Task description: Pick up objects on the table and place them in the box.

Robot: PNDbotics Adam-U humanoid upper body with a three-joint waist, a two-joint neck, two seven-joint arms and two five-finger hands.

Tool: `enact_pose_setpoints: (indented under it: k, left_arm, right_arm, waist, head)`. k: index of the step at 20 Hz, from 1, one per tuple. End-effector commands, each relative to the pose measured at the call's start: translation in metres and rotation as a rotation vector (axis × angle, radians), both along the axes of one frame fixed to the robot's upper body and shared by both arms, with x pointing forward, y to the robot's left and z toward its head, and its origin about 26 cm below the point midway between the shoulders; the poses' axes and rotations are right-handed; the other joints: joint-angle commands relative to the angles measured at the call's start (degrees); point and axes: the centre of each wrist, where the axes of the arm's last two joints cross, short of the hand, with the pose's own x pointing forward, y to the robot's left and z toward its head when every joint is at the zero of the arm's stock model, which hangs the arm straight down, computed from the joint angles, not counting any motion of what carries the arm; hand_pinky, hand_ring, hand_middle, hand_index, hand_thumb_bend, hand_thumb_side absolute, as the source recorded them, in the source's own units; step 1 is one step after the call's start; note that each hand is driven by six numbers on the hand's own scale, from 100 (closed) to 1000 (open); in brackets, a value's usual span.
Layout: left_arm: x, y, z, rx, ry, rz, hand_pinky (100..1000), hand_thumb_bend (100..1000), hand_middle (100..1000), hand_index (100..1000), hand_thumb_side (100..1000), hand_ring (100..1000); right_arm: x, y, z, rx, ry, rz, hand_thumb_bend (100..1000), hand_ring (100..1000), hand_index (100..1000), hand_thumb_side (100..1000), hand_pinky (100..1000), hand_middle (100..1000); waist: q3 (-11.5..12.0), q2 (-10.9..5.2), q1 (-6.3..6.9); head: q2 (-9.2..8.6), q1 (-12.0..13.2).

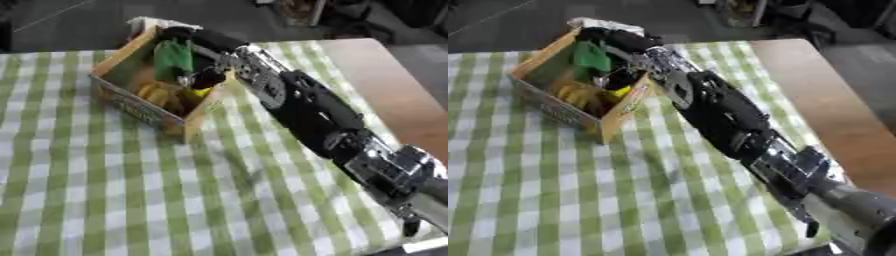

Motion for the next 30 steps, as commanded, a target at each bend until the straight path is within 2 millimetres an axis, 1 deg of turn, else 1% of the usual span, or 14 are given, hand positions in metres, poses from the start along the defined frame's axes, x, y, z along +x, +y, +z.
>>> enact_pose_setpoints:
  k: [1,2,4,6,7,8,9,11,12,13,18,23,27,30]
  left_arm:
    - [-0.002,0.002,0.007,-0.003,-0.028,0.012,695,100,590,825,710,594]
    - [-0.002,0.002,0.007,-0.003,-0.027,0.016,695,100,589,824,711,594]
    - [-0.002,0.003,0.006,-0.004,-0.024,0.024,695,100,589,824,711,594]
    - [-0.002,0.005,0.005,-0.004,-0.022,0.037,695,100,589,824,712,594]
    - [-0.003,0.006,0.004,-0.003,-0.02,0.045,695,100,589,824,717,594]
    - [-0.003,0.007,0.004,-0.002,-0.018,0.053,695,100,589,824,719,594]
    - [-0.003,0.009,0.004,-0.002,-0.019,0.062,695,100,589,824,711,594]
    - [-0.002,0.011,0.004,-0.006,-0.023,0.084,694,100,589,823,712,595]
    - [-0.002,0.012,0.004,-0.007,-0.024,0.093,694,100,591,823,716,596]
    - [-0.002,0.013,0.004,-0.008,-0.025,0.101,694,100,591,823,718,597]
    - [-0.002,0.015,0.004,-0.011,-0.033,0.133,693,100,601,823,720,606]
    - [-0.003,0.015,0.002,-0.015,-0.048,0.141,696,100,621,826,711,623]
    - [-0.006,0.013,-0.004,-0.015,-0.043,0.133,696,100,634,826,710,637]
    - [-0.009,0.012,-0.008,0.001,-0.033,0.125,695,100,638,827,705,640]
  right_arm:
    - [-0.009,-0.005,0.026,-0.059,-0.114,0.02,100,923,1000,339,883,1000]
    - [-0.013,-0.005,0.029,-0.063,-0.138,0.025,100,917,1000,308,880,1000]
    - [-0.019,-0.003,0.032,-0.037,-0.178,0.052,100,887,1000,169,867,1000]
    - [-0.027,-0.003,0.033,0.008,-0.218,0.092,100,864,1000,100,860,1000]
    - [-0.031,-0.004,0.032,0.034,-0.233,0.114,100,849,1000,283,854,1000]
    - [-0.035,-0.004,0.029,0.063,-0.248,0.135,100,830,1000,136,846,1000]
    - [-0.04,-0.004,0.027,0.093,-0.26,0.154,100,821,1000,100,842,997]
    - [-0.048,-0.001,0.018,0.176,-0.28,0.184,100,770,984,250,814,955]
    - [-0.053,0.002,0.013,0.219,-0.285,0.195,100,754,974,375,798,940]
    - [-0.057,0.006,0.007,0.263,-0.288,0.206,100,747,969,418,791,931]
    - [-0.083,0.039,-0.025,0.494,-0.271,0.274,100,714,937,451,762,887]
    - [-0.11,0.065,-0.052,0.707,-0.196,0.27,100,692,915,496,749,861]
    - [-0.126,0.082,-0.08,0.834,-0.075,0.275,100,657,896,507,734,831]
    - [-0.139,0.088,-0.098,0.9,0.006,0.285,100,637,886,513,725,811]
  waist:
    - [-0.53,-0.75,0.29]
    - [-0.8,-0.79,0.32]
    - [-1.27,-0.88,0.33]
    - [-2.02,-1.08,0.24]
    - [-2.52,-1.21,0.18]
    - [-3.18,-1.38,0.05]
    - [-3.83,-1.47,-0.13]
    - [-5.48,-1.38,-0.55]
    - [-6.18,-1.27,-0.72]
    - [-6.86,-1.1,-0.9]
    - [-9.8,-0.05,-1.16]
    - [-12.17,0.51,-0.54]
    - [-14.01,0.02,-0.07]
    - [-15.02,-0.63,0.26]
  head:
    - [-0.66,0.7]
    - [-0.61,0.92]
    - [-0.44,1.46]
    - [-0.2,2.45]
    - [-0.07,3.07]
    - [0.16,3.86]
    - [0.35,4.64]
    - [0.6,6.67]
    - [0.57,7.53]
    - [0.51,8.34]
    - [0.45,14.16]
    - [1.14,19.48]
    - [2.7,23.22]
    - [3.95,24.93]
